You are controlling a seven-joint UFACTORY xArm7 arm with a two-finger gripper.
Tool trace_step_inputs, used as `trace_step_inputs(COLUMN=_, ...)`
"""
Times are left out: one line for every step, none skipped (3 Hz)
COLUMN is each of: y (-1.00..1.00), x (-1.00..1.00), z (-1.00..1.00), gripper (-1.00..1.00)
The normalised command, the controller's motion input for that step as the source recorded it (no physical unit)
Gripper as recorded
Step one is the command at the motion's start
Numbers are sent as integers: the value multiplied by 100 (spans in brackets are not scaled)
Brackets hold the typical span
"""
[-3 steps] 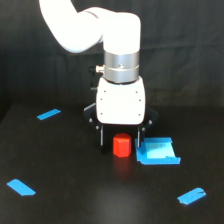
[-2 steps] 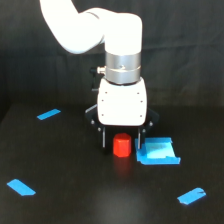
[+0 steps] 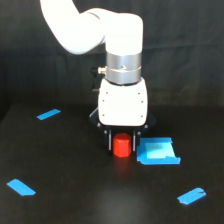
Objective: Pick up the red object from the table
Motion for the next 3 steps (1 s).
trace_step_inputs(y=-5, x=-2, z=-1, gripper=-100)
trace_step_inputs(y=-17, x=-4, z=13, gripper=-99)
trace_step_inputs(y=-12, x=-42, z=95, gripper=-96)
